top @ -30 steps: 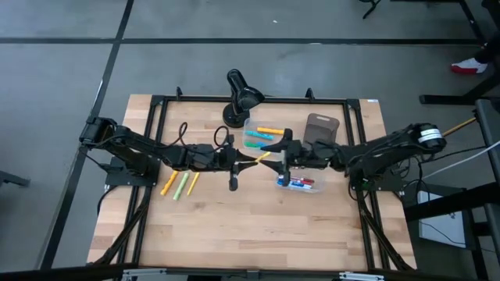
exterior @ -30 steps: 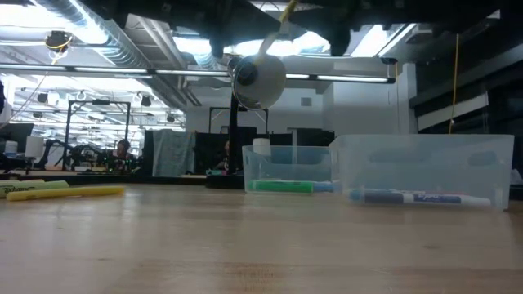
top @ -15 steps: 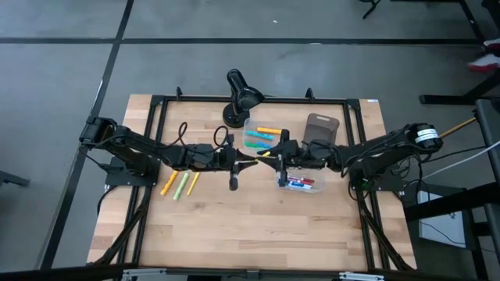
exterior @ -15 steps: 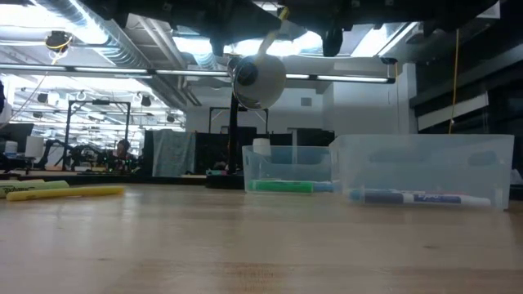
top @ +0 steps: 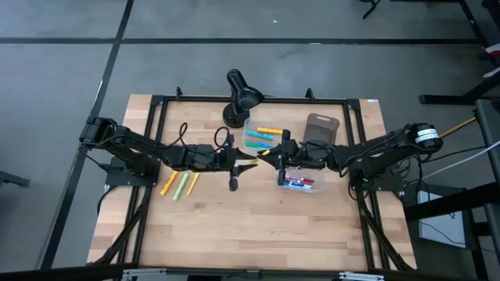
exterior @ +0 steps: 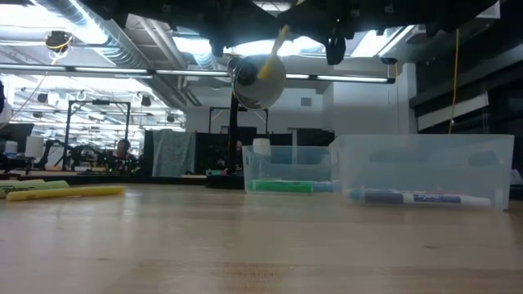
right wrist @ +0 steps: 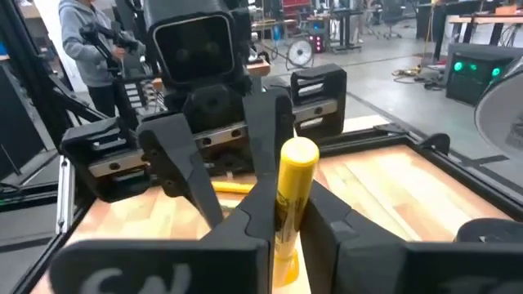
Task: Pick & Place Markers
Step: Put the right yellow pen into the black transparent bin
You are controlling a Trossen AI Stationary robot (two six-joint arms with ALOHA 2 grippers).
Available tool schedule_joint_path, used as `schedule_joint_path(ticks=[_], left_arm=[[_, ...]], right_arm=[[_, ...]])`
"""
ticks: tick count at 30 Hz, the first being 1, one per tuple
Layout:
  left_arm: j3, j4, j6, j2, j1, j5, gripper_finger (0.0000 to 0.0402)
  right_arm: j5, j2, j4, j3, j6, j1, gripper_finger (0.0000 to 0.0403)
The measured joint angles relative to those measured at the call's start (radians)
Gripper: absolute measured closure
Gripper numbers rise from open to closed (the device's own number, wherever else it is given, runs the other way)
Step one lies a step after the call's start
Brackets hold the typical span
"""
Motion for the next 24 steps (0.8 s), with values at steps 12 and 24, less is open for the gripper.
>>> schedule_joint_path(ticks=[12, 24], left_arm=[[0.0, -0.165, -0.057, 0.0, 0.0, 0.01, 0.0224], [0.0, -0.254, -0.124, 0.0, 0.0, 0.01, 0.0222]], right_arm=[[0.199, -0.104, -0.282, -0.001, 0.015, 0.0, 0.0367], [0.6, -0.439, -0.843, -0.001, 0.174, -0.001, 0.0365]])
